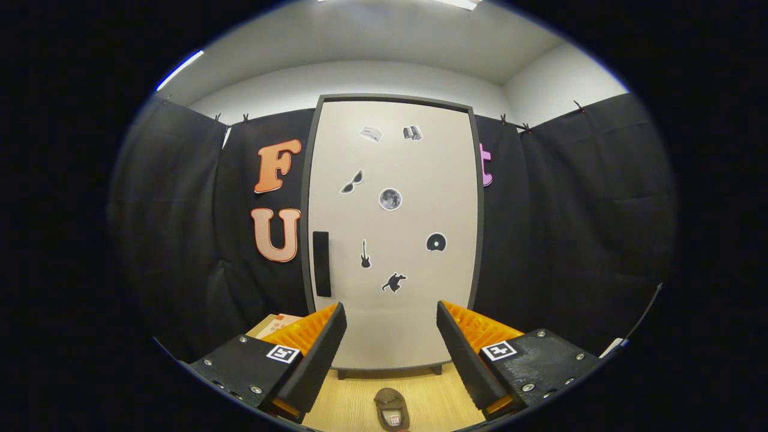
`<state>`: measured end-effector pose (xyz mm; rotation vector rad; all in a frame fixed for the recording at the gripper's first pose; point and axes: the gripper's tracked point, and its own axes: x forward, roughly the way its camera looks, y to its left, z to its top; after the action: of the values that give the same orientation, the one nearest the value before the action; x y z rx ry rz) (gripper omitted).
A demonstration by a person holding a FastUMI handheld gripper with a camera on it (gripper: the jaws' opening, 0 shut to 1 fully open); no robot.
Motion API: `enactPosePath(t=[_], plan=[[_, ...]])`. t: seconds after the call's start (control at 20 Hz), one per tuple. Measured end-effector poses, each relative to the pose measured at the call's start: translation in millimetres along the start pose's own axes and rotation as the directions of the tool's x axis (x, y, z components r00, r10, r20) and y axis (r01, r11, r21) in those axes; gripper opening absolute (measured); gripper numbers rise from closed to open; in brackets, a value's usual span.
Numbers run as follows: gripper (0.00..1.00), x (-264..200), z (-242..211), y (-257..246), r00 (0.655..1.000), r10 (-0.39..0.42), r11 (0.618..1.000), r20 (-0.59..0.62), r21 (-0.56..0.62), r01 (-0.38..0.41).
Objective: Open the shoe cabinet door, grab the shoes and put them into the shoe cabinet, then close the shoe cabinet door.
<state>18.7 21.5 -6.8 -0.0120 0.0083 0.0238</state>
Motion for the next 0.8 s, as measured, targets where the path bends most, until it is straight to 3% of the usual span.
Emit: enactPosePath(t=[0.35,0.8], plan=[[0.94,15.0,1.0,19.2,1.000,0.017,1.000,0.005,-0.001,-0.017],[0.94,70.5,-3.0,76.0,0.996,0.085,0.996,-0.003,-0.019,-0.085]])
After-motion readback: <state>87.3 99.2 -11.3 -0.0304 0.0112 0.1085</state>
